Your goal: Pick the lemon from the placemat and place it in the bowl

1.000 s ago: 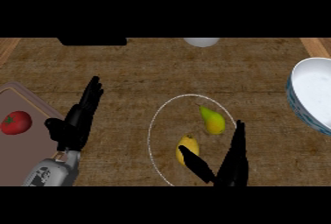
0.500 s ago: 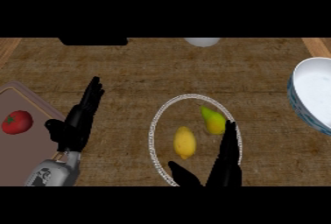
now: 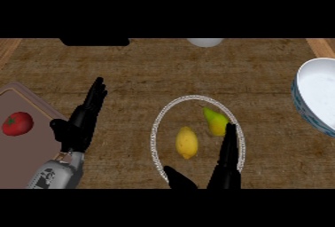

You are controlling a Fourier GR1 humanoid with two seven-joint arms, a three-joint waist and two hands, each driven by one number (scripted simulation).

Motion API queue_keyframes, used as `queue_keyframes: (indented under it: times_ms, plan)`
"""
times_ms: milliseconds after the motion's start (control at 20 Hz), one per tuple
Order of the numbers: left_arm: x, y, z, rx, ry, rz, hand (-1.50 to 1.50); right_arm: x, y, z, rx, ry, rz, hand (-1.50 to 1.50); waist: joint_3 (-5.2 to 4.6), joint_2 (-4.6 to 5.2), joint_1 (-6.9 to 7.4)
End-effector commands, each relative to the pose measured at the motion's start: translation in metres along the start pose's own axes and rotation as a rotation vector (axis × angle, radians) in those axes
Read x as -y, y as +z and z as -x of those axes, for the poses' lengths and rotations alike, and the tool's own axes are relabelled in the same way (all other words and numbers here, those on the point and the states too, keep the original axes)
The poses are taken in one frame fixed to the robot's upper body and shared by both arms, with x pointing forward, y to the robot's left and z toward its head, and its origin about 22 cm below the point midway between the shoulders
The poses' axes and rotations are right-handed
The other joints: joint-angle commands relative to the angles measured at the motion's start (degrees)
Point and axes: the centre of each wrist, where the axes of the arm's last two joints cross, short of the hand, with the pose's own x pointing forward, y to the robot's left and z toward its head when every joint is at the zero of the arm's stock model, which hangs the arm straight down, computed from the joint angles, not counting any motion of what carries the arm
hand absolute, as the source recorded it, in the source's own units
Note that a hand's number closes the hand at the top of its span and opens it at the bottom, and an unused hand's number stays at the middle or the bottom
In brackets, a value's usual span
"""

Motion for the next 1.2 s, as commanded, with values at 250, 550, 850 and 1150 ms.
queue_keyframes:
  times_ms: [250, 550, 850, 1150]
  plan:
    - [-0.005, -0.008, -0.001, 0.01, 0.003, 0.011, 0.0, -0.019, -0.011, 0.007, -0.213, -0.146, 0.012, -1.5, 0.03, 0.31, 0.18]
    - [-0.003, -0.006, -0.004, 0.011, -0.006, 0.0, 0.0, -0.031, -0.009, 0.014, -0.217, -0.152, 0.001, -1.5, 0.03, 0.11, 0.4]
    - [0.007, 0.006, 0.003, 0.012, 0.001, 0.007, 0.0, -0.03, -0.023, 0.041, -0.276, -0.081, 0.045, -1.5, 0.03, 0.08, 0.0]
    - [-0.006, 0.007, 0.011, 0.001, 0.019, 0.011, 0.0, -0.044, -0.034, 0.05, -0.34, 0.063, 0.034, -1.5, 0.0, 0.12, 0.18]
